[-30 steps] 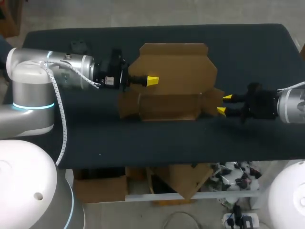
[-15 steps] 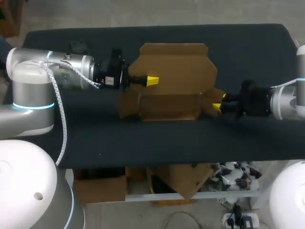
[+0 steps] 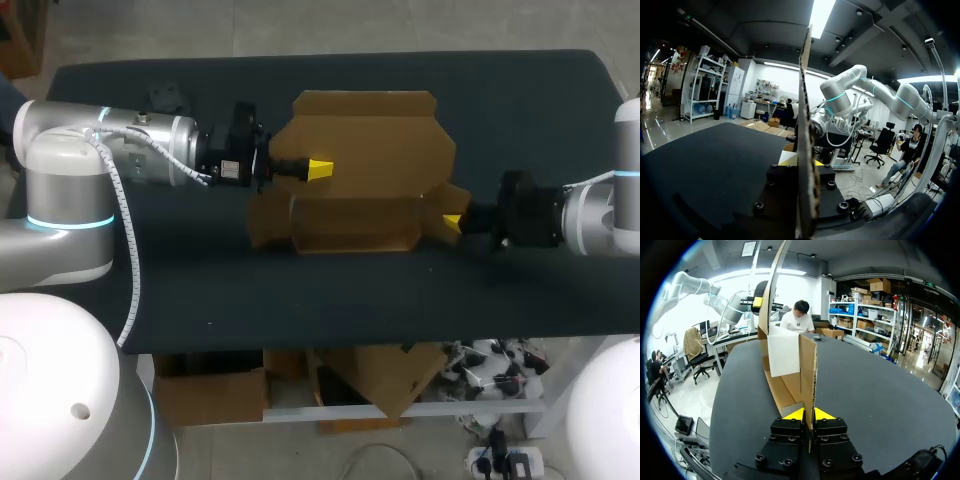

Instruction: Assemble the packaging by folding the flat box into shape, placing the metal phone stand inside, and closing the box properly

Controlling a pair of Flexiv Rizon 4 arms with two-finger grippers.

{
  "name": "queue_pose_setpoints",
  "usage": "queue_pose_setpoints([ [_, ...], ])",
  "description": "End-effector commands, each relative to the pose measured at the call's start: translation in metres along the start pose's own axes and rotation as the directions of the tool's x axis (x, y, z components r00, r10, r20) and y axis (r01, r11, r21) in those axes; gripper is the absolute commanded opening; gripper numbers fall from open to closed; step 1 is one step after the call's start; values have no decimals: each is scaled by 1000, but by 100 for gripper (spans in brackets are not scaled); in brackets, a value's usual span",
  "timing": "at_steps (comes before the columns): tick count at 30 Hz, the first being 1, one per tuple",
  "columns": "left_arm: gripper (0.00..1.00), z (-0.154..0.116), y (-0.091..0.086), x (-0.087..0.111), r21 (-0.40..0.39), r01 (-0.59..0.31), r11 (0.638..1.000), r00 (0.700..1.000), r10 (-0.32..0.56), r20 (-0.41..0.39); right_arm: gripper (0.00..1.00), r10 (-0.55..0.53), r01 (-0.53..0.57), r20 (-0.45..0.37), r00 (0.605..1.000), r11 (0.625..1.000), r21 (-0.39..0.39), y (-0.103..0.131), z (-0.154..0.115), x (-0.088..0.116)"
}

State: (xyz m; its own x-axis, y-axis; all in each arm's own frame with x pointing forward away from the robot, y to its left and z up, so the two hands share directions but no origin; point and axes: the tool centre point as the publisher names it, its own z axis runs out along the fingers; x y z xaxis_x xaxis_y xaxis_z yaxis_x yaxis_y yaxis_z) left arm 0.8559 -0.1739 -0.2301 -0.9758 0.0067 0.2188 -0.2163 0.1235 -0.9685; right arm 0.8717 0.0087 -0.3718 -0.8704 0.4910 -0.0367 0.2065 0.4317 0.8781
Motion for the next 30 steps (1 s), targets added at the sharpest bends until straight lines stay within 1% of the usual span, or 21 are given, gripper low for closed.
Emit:
queue_pose_setpoints([
  [1,0,1,5,-1,0,0,1000,1000,0,1,9,1,-1,8,1000,1000,0,0,0,4],
  [7,0,1,5,-1,0,0,1000,1000,0,1,7,11,-11,21,1000,1000,0,-1,-1,8],
  [13,0,1,5,-1,0,0,1000,1000,0,1,2,22,-22,33,999,1000,-1,-2,-1,11],
  [19,0,1,5,-1,0,0,1000,1000,0,1,5,33,-33,52,998,999,0,-1,2,13],
  [30,0,1,5,-1,0,0,1000,1000,0,1,3,53,-53,92,994,999,2,3,6,18],
])
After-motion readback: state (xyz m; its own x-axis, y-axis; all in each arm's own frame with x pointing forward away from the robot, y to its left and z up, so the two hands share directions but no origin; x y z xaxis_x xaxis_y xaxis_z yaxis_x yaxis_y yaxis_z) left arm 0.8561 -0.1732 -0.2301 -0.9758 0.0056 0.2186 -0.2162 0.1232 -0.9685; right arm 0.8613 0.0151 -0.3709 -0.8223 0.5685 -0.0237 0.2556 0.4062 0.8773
